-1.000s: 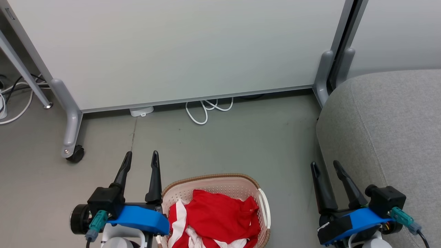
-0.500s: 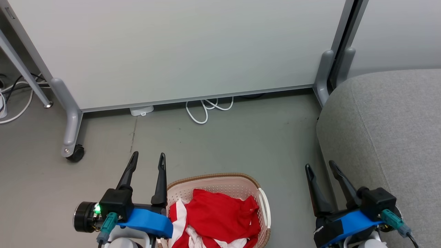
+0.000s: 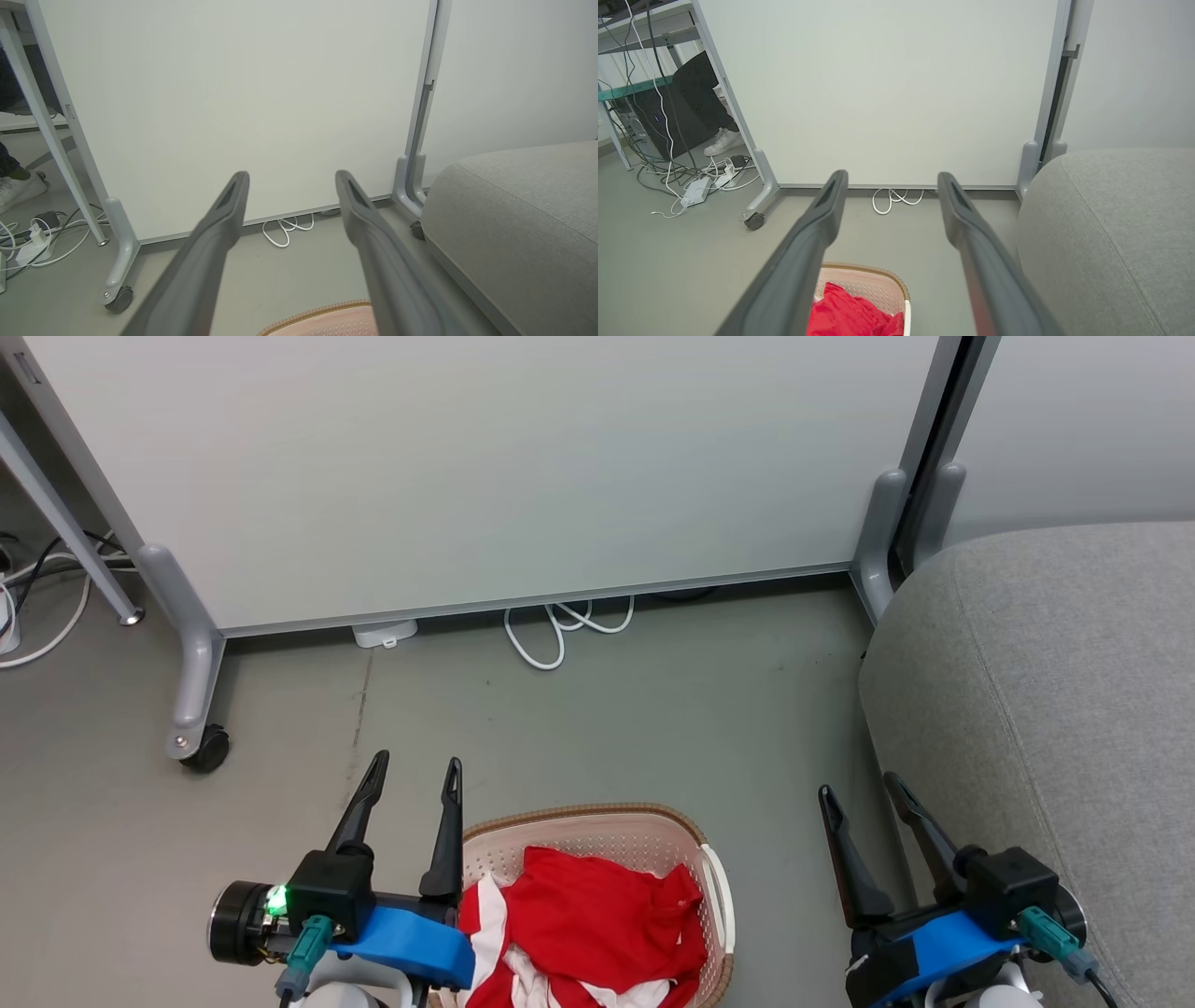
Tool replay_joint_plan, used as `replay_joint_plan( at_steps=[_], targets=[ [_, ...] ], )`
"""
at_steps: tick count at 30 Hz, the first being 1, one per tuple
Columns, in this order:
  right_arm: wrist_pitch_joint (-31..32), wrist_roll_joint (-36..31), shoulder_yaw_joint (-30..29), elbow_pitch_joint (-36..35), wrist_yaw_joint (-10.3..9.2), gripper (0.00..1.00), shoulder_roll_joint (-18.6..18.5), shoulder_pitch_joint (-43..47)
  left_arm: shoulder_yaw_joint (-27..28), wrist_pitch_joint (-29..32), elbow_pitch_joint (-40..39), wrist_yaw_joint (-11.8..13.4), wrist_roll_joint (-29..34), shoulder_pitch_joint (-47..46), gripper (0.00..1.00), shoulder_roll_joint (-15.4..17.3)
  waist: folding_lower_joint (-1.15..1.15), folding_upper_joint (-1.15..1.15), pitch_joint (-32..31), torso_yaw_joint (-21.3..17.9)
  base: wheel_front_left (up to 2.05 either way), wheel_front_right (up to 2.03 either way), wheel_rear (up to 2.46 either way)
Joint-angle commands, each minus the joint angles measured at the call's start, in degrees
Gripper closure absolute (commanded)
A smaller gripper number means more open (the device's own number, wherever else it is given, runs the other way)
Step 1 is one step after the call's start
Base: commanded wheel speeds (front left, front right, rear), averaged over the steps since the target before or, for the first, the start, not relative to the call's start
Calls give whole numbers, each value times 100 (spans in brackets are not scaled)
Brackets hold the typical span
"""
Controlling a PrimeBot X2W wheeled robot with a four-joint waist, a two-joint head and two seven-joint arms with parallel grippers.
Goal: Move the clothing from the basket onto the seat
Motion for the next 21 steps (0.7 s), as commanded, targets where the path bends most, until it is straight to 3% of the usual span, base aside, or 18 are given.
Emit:
replay_joint_plan(
  at_steps=[1, 11, 21],
  targets=[
    [-22, -5, -6, 12, 3, 0, -29, -67, 17, -28, 13, -7, -20, -80, 0, 14, 0, 0, 0, 2, 0, 0, 0],
    [-22, 18, 29, 24, 3, 0, -29, -107, 0, -27, 96, -60, -18, -155, 0, 13, 0, 0, 32, -27, 0, 0, 0],
    [-21, -45, 33, -90, 3, 0, -27, -388, -246, -23, 711, -370, 237, -902, 0, 133, 0, 0, 627, -288, 0, 0, 0]
  ],
)
